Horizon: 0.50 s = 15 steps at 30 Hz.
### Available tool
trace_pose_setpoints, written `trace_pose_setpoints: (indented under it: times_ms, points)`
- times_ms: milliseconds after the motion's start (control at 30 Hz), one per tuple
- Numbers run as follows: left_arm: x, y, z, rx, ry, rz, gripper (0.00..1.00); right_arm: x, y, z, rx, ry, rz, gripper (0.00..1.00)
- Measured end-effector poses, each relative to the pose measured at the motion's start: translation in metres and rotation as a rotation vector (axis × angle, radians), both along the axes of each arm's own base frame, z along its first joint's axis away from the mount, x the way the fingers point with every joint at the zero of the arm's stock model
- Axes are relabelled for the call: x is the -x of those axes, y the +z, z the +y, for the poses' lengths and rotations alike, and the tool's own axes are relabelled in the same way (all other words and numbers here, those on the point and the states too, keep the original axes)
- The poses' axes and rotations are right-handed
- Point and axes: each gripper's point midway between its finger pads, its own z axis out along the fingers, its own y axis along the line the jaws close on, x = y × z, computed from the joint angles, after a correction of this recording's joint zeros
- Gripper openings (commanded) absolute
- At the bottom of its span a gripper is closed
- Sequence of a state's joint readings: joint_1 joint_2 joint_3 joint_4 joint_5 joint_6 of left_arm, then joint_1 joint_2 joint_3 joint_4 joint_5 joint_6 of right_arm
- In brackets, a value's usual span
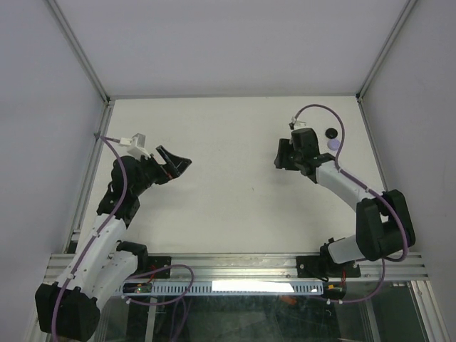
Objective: Insert the wireless bluetooth earbuds into the charging case
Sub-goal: Pick up the charging case at the center of the board.
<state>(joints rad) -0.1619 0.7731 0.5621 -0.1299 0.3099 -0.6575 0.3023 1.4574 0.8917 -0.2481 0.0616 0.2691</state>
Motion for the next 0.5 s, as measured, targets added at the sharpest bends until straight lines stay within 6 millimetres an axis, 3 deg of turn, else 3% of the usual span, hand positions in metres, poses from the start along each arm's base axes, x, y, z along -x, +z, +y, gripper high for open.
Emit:
trace_pose_setpoints:
  times_ms: [233, 367, 500]
  points:
    - [0.009, -0.017, -0.050, 0.077, -0.096, 0.087, 0.99, 0.027, 0.040, 0.078, -0.111, 0.182, -0.147, 0.50]
    - [0.005, -0.014, -0.061, 0.127, -0.096, 0.088, 0.96, 0.043, 0.059, 0.112, -0.174, 0.268, -0.224, 0.50]
    - [0.002, -0.008, -0.073, 0.171, -0.111, 0.077, 0.91, 0.062, 0.065, 0.145, -0.220, 0.360, -0.287, 0.51]
